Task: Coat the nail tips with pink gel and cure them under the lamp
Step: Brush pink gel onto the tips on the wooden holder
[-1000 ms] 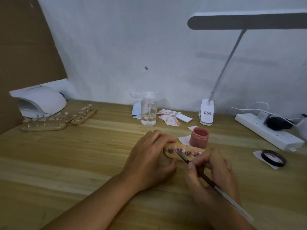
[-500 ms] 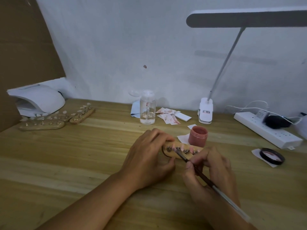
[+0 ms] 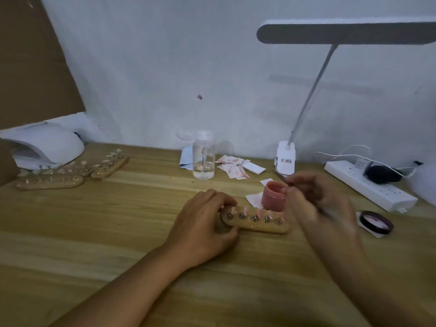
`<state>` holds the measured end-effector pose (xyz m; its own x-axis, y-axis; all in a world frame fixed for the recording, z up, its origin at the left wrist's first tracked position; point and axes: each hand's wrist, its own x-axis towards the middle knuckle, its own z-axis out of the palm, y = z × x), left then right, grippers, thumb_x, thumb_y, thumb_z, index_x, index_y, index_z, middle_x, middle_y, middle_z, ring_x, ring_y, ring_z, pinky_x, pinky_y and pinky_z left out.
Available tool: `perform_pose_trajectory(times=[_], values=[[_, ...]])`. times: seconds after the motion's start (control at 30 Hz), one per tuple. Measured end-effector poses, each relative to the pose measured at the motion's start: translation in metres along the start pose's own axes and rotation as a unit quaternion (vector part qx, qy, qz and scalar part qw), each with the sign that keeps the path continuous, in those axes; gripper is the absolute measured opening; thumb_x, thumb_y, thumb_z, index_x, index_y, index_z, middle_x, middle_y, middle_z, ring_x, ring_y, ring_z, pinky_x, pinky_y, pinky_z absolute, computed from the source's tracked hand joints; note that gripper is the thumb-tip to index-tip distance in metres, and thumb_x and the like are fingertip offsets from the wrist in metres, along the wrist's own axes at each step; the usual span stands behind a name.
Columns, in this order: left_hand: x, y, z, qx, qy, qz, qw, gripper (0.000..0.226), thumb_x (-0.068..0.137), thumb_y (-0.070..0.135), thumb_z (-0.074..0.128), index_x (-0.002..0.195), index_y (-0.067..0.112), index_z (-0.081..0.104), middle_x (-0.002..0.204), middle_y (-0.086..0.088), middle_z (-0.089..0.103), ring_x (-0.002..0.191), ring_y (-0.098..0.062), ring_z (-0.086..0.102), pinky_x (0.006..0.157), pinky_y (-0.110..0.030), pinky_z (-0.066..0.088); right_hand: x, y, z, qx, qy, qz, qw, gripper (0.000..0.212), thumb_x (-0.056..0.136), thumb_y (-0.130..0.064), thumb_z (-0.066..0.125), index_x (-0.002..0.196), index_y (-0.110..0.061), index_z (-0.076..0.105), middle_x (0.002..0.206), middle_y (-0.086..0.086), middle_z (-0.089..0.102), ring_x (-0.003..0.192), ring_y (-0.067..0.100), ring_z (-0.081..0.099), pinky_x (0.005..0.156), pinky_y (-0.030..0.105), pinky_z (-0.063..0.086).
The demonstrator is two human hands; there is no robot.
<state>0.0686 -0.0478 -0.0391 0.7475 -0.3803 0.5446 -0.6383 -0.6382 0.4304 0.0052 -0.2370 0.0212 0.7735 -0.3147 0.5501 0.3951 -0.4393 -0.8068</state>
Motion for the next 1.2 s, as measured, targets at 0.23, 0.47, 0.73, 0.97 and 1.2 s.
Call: perform_pose_trajectory(times=[0.23,0.47,0.73,0.97,1.2], values=[[0.001,-0.003,0.002,0.010,-0.012,-0.002,1.000,0.039,0.074,0.041,0.069,0.111,0.033,0.060,0.103,0.022,0.054,0.096,0.001,0.051,0.083,-0.021,0.042,0.063,0.035,-0.016,-0.128,-0.072,0.177,0.973,0.013,0.083,-0.028,0.062,0.078,-0.017,0.066,0.061,-0.010,0.071,0.081,0.010,0.059,0.067,0.029,0.041],[0.002,0.000,0.000,0.001,-0.003,-0.005,1.000,0.049,0.071,0.055,0.057,0.115,0.035,0.058,0.102,0.026,0.055,0.095,0.002,0.052,0.084,-0.021,0.044,0.067,0.049,-0.008,-0.169,-0.077,0.191,0.964,0.011,0.083,-0.025,0.065,0.080,-0.015,0.068,0.065,-0.006,0.071,0.082,0.009,0.062,0.071,0.030,0.046],[0.001,0.005,-0.002,0.000,0.012,0.007,1.000,0.048,0.073,0.055,0.058,0.117,0.035,0.057,0.106,0.024,0.057,0.098,0.001,0.052,0.085,-0.020,0.045,0.003,0.019,0.001,0.030,0.039,0.057,0.997,0.011,0.094,-0.015,0.058,0.089,-0.025,0.057,0.076,-0.025,0.071,0.070,-0.009,0.065,0.057,0.008,0.045],[-0.002,0.013,-0.006,0.023,0.039,0.048,0.998,0.040,0.077,0.044,0.062,0.115,0.031,0.058,0.106,0.018,0.058,0.092,-0.002,0.053,0.079,-0.018,0.044,-0.049,0.010,0.018,-0.082,0.027,-0.102,0.991,0.013,0.070,-0.027,0.063,0.081,-0.029,0.055,0.090,-0.018,0.065,0.082,0.008,0.064,0.077,0.048,0.054],[-0.003,0.015,-0.008,0.026,0.050,0.054,0.997,0.045,0.078,0.045,0.059,0.119,0.027,0.058,0.107,0.015,0.058,0.093,-0.003,0.054,0.079,-0.016,0.043,-0.049,0.012,0.018,-0.087,0.033,-0.145,0.985,0.011,0.070,-0.031,0.055,0.080,-0.030,0.052,0.078,-0.007,0.059,0.078,0.002,0.059,0.074,0.059,0.051]])
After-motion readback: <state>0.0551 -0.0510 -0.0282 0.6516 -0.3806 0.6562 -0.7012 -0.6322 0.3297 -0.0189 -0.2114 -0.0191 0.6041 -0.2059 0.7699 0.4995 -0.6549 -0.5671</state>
